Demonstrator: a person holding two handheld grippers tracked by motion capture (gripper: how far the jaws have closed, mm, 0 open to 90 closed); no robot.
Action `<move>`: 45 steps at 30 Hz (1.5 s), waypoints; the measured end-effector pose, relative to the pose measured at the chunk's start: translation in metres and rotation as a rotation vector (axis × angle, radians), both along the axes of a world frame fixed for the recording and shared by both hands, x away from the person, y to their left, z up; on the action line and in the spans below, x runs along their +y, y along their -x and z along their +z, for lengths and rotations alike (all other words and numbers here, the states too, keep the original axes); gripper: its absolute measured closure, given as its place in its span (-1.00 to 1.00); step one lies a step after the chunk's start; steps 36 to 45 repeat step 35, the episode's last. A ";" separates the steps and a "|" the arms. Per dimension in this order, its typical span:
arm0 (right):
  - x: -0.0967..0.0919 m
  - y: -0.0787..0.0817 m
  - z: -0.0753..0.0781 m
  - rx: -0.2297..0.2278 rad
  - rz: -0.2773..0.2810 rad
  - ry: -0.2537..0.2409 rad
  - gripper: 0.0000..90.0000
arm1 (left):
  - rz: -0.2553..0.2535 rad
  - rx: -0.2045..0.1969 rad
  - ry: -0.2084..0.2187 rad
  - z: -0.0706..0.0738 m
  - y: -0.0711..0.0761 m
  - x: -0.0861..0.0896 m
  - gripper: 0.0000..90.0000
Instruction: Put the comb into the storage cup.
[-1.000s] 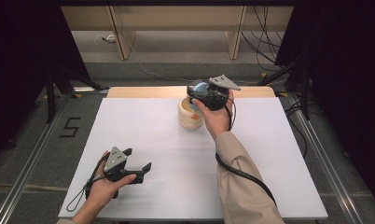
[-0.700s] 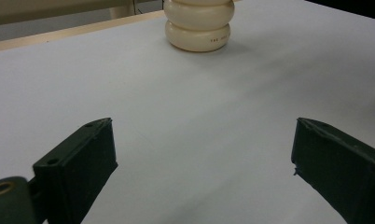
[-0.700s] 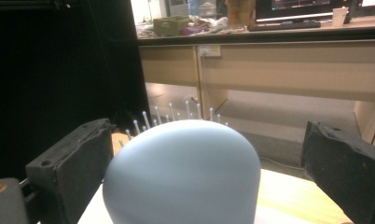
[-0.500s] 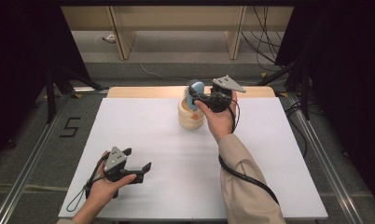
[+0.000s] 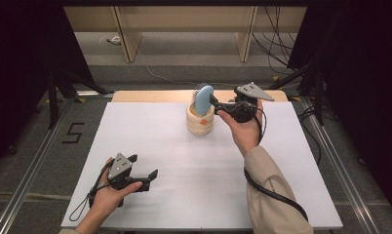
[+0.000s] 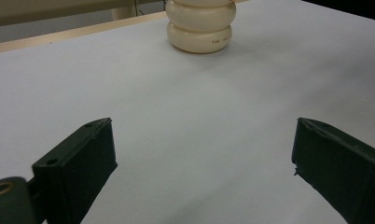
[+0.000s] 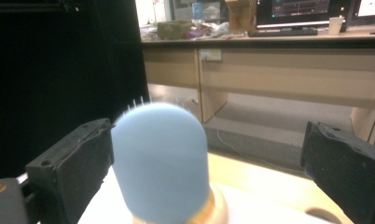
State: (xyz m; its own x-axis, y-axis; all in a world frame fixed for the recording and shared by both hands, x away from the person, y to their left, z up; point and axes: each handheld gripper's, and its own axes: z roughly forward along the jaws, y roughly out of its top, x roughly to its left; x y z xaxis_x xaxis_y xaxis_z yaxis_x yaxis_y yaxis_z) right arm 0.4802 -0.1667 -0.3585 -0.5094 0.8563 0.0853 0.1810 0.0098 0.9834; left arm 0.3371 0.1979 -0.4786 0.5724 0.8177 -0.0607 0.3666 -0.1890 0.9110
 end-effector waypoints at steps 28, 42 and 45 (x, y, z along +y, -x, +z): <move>-0.069 0.097 -0.058 0.100 0.103 0.112 -0.86 | 0.012 -0.013 -0.004 0.001 0.001 0.001 -0.87; -0.071 0.111 -0.069 0.111 0.126 0.145 -0.83 | 0.009 -0.015 -0.003 0.000 0.001 0.000 -0.87; -0.071 0.111 -0.069 0.111 0.126 0.145 -0.83 | 0.009 -0.015 -0.003 0.000 0.001 0.000 -0.87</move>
